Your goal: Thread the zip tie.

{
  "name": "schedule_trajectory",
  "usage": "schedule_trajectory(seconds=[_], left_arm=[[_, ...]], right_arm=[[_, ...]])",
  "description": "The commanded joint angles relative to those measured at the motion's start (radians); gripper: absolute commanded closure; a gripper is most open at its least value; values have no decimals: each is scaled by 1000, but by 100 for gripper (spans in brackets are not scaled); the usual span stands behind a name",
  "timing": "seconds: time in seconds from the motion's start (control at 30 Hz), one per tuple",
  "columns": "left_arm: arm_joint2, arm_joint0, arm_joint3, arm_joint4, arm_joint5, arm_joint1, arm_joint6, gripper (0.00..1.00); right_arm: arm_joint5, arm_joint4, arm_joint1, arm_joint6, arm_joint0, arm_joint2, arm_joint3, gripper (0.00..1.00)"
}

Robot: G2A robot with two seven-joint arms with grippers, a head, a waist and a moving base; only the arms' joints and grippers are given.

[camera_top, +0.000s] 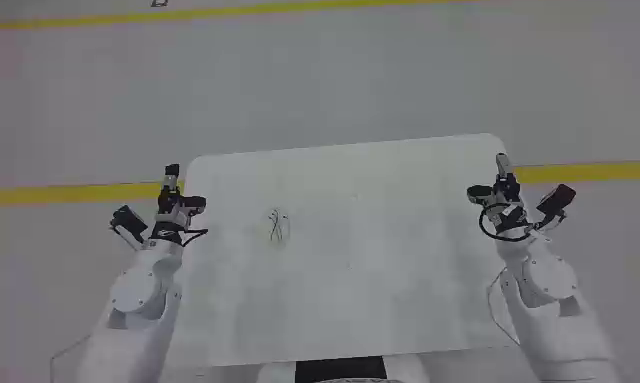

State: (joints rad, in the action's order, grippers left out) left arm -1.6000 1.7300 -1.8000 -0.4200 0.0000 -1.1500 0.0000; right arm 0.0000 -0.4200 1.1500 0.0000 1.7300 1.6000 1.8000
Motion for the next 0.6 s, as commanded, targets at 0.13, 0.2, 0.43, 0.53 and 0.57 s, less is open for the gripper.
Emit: schedule_trajectory(seconds=[0.13, 0.2, 0.43, 0.53, 0.57], left_arm=[[0, 0, 0, 0, 0, 0, 0, 0], [0, 0, 0, 0, 0, 0, 0, 0], [2, 19, -56, 163, -6, 12, -123, 0], [-3, 34, -84, 227, 12, 19, -195, 0], [-3, 34, -84, 227, 12, 19, -195, 0]], right_arm=[[0, 0, 0, 0, 0, 0, 0, 22], [0, 0, 0, 0, 0, 0, 0, 0], [0, 0, 0, 0, 0, 0, 0, 0], [0, 0, 0, 0, 0, 0, 0, 0], [0, 0, 0, 0, 0, 0, 0, 0]])
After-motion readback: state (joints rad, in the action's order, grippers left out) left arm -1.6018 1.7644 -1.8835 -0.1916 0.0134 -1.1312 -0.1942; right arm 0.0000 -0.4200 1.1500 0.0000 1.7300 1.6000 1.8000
